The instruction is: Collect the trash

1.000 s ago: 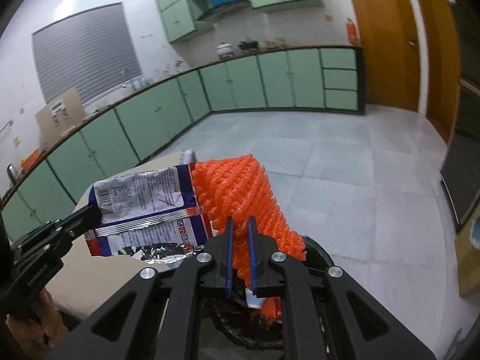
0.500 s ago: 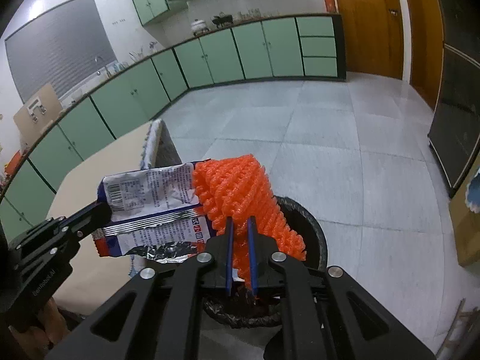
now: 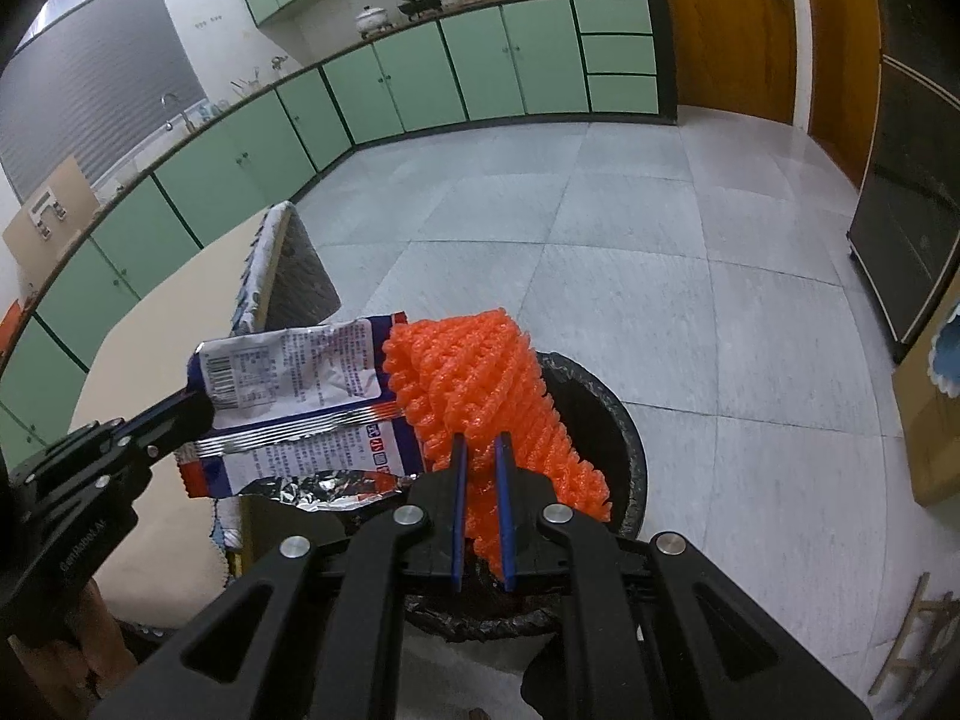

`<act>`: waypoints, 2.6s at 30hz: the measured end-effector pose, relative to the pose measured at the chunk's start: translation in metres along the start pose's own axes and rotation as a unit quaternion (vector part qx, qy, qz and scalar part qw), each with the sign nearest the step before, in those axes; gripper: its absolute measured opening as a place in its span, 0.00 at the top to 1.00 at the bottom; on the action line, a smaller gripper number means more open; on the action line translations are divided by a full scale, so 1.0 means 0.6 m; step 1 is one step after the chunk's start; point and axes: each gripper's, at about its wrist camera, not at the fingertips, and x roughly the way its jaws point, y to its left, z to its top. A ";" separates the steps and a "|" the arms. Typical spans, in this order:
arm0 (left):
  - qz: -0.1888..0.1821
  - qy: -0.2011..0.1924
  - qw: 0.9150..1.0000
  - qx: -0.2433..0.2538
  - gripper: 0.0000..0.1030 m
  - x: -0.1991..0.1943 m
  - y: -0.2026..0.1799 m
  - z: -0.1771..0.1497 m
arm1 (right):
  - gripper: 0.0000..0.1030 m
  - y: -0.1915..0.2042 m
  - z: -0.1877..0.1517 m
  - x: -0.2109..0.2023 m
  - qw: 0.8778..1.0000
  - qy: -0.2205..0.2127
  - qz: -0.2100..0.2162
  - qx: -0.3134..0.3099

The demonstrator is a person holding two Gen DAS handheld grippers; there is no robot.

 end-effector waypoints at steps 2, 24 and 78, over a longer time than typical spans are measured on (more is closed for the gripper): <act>0.001 0.003 1.000 0.001 0.97 0.003 -0.001 0.000 | 0.92 0.000 0.002 0.000 1.000 0.000 0.000 0.000; 0.016 0.035 0.999 0.007 0.97 0.040 -0.003 -0.005 | 0.91 -0.009 0.001 0.014 1.000 0.011 -0.007 0.003; 0.096 -0.022 0.994 -0.042 0.08 -0.099 0.041 0.014 | 0.18 0.062 0.020 -0.099 0.998 -0.058 -0.024 -0.013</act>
